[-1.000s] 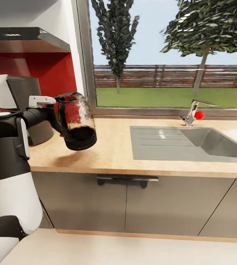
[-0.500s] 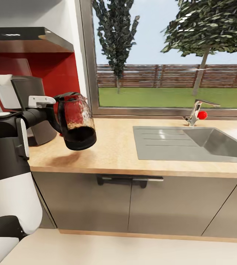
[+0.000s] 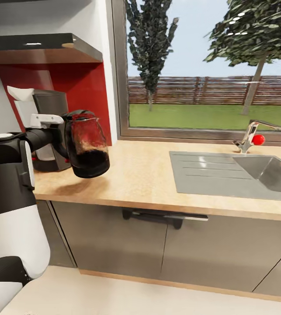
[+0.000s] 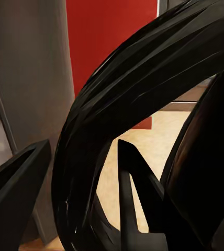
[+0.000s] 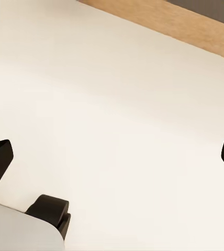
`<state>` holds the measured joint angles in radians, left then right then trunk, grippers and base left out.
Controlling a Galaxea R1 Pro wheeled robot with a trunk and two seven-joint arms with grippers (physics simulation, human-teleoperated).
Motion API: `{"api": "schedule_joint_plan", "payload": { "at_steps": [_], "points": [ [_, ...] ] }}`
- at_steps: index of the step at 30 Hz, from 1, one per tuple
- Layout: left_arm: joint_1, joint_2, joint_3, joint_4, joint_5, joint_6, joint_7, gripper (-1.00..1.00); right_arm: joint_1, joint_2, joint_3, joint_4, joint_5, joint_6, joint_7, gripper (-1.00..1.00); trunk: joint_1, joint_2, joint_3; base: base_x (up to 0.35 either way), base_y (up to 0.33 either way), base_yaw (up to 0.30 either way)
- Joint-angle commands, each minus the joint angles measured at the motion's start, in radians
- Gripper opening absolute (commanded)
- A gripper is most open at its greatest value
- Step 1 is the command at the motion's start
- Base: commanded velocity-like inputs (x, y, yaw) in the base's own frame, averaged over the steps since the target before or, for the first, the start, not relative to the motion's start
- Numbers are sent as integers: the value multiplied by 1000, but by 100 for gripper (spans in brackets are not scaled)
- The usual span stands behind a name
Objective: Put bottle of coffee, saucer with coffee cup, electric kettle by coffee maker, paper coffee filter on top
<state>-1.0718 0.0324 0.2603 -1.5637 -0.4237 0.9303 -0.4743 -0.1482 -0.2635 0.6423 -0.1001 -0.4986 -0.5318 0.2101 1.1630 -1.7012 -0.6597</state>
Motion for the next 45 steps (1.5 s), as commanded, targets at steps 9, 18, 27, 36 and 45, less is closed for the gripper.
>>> {"api": "schedule_joint_plan", "payload": {
  "at_steps": [9, 18, 27, 36, 45],
  "points": [
    [-1, 0, -1, -1, -9, 2, -7, -100, -1, 0, 3, 0, -10, -2, 8, 100, 0, -1, -1, 54, 0, 15],
    [-1, 0, -1, -1, -9, 2, -7, -100, -1, 0, 3, 0, -9, -2, 8, 100, 0, -1, -1, 137, 0, 0],
    [-1, 0, -1, 1, -9, 2, -7, -100, -1, 0, 3, 1, -9, -2, 8, 100, 0, -1, -1, 108, 0, 0],
    [-1, 0, -1, 1, -9, 2, -7, -100, -1, 0, 3, 0, -9, -2, 8, 100, 0, -1, -1, 132, 0, 0],
    [-1, 0, -1, 2, -10, 3, -7, -100, -1, 0, 3, 0, -9, -2, 8, 100, 0, -1, -1, 48, 0, 0]
  ]
}}
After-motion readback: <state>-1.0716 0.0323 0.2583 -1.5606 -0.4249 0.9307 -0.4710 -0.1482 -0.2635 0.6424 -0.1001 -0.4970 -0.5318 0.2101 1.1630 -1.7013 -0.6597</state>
